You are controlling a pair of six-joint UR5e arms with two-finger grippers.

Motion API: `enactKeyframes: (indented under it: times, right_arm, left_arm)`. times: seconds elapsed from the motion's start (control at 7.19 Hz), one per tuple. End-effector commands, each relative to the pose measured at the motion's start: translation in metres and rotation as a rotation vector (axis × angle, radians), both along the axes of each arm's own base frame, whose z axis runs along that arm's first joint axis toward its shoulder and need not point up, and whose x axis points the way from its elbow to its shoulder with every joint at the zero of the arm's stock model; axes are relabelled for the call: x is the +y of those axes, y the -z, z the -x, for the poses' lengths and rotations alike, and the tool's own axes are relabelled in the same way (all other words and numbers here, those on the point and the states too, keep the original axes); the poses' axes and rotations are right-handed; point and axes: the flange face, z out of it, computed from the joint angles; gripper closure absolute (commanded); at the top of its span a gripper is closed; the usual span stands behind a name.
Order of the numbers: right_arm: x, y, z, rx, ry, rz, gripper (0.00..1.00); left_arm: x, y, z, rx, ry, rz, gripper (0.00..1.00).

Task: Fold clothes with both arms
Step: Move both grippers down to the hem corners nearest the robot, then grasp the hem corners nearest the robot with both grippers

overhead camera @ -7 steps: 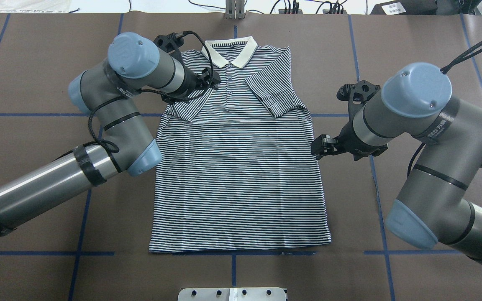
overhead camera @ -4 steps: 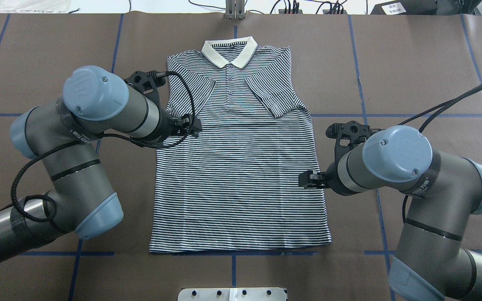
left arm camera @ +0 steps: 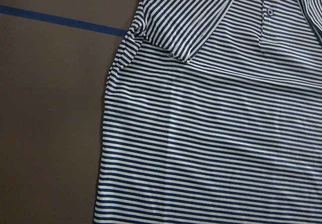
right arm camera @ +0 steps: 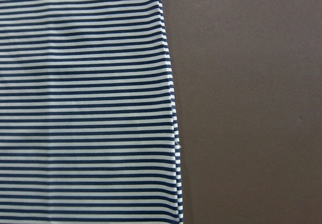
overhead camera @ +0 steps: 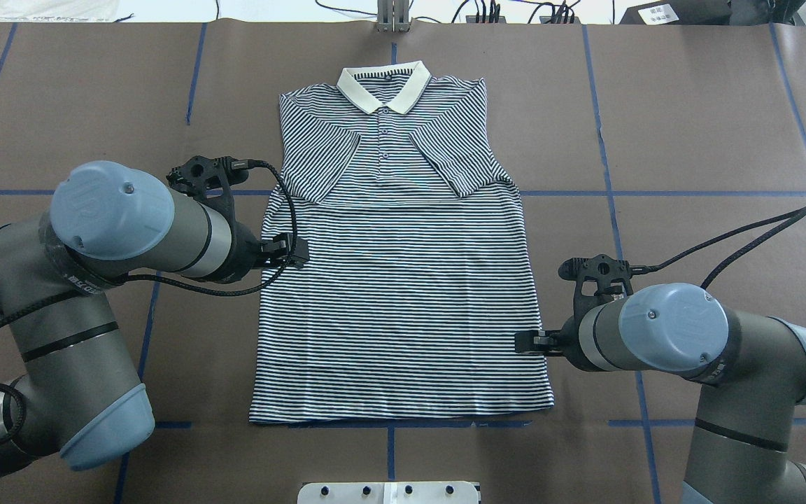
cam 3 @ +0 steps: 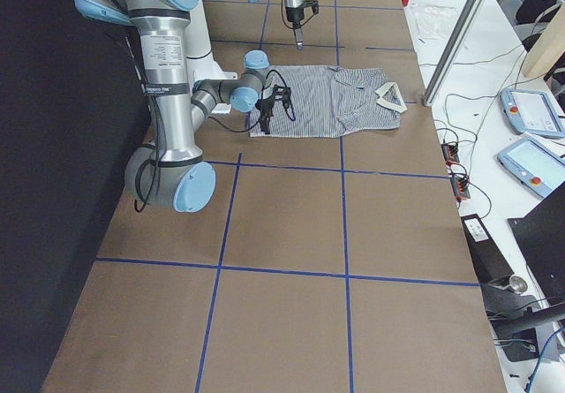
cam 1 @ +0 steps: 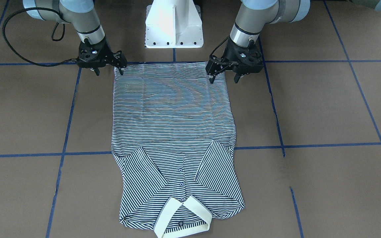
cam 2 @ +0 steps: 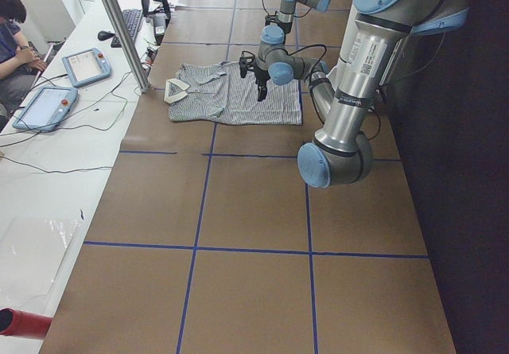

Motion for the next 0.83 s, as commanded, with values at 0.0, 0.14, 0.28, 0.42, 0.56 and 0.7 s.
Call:
enactKeyframes:
  times: [0.0, 0.14, 0.28, 0.42, 0.56, 0.7]
  right_arm:
    - [0.017, -0.019, 0.023, 0.039, 0.041, 0.012, 0.00]
    - [0.022, -0.019, 0.025, 0.038, 0.047, 0.018, 0.00]
    - [0.035, -0.018, 0.035, 0.038, 0.056, 0.038, 0.00]
    - [0.041, -0.019, 0.038, 0.041, 0.067, 0.040, 0.01]
    - [0.046, -0.019, 0.041, 0.042, 0.072, 0.044, 0.02]
    - [0.051, -0.024, 0.045, 0.056, 0.084, 0.048, 0.02]
  left_arm:
    - [0.001, -0.003, -0.002, -0.005, -0.005, 0.005, 0.00]
    - [0.001, -0.003, -0.002, -0.004, -0.006, 0.003, 0.00]
    - [0.001, -0.002, -0.001, -0.003, -0.006, 0.002, 0.00]
    - [0.001, -0.003, -0.002, -0.004, -0.006, 0.003, 0.00]
    - [0.001, -0.001, -0.001, -0.001, -0.005, 0.003, 0.00]
    - [0.002, 0.001, -0.002, 0.003, -0.007, 0.000, 0.00]
